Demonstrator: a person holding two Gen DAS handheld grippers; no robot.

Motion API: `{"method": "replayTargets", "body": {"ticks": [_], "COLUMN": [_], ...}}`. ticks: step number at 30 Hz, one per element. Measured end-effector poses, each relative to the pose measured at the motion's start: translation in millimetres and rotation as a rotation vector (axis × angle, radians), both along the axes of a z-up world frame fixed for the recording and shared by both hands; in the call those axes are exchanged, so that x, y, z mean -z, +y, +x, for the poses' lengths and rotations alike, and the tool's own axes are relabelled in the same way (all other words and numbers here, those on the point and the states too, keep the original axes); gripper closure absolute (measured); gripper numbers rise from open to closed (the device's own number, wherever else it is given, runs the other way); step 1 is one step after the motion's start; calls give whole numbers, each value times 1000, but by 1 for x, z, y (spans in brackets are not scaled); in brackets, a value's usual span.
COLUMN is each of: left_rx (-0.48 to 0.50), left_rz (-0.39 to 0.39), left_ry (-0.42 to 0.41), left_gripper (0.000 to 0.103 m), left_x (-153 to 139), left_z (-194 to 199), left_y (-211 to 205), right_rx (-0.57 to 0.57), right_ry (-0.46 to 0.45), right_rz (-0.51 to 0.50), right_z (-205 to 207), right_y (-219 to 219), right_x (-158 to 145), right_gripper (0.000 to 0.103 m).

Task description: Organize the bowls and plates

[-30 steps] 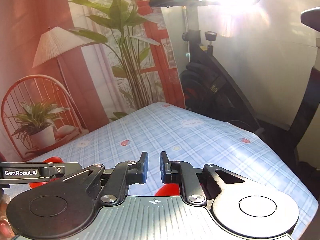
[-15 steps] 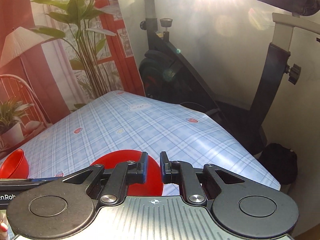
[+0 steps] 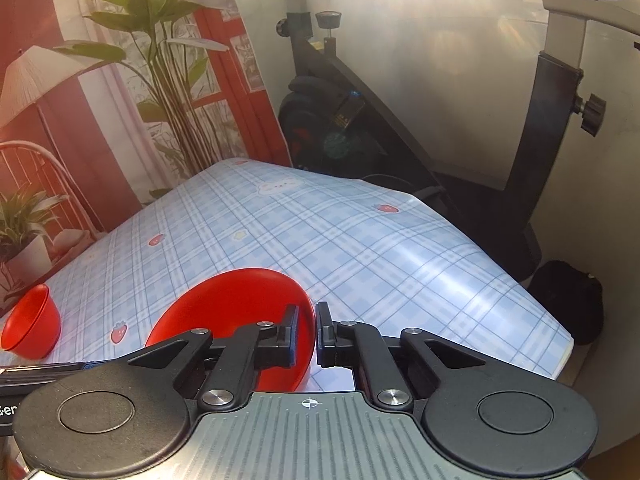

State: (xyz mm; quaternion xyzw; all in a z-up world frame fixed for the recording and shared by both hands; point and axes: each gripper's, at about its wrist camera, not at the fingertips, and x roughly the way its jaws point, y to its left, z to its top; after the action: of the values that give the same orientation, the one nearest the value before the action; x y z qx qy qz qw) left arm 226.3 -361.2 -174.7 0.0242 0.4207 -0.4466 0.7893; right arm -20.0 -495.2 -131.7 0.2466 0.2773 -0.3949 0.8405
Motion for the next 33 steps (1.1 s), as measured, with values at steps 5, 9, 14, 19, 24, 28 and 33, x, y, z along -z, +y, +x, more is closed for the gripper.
{"method": "replayTargets", "body": {"ticks": [5,9,14,19,24,28,33], "left_rx": [-17,-60,-137,-208,-282,-337,-375], "left_rz": [7,14,8,-15,-59,-96,-173], "left_ry": [-45,-75,-109,-137,-193,-215,-244], "left_gripper": [78,78,78,78,78,78,78], "left_x": [-16,-30,-50,-72,-103,-126,-160], "left_z": [-5,-2,5,11,11,14,25], "left_y": [9,24,50,79,108,134,169], "right_rx": [-13,-52,-125,-197,-268,-340,-405], "right_ry": [-8,-25,-38,-48,-76,-95,-160], "right_rz": [7,1,-14,-44,-73,-111,-126], "right_z": [8,23,49,77,105,132,166], "right_y": [5,16,36,57,75,92,104], "right_x": [-5,-14,-29,-51,-81,-105,-136], "right_gripper": [95,95,95,95,95,95,95]}}
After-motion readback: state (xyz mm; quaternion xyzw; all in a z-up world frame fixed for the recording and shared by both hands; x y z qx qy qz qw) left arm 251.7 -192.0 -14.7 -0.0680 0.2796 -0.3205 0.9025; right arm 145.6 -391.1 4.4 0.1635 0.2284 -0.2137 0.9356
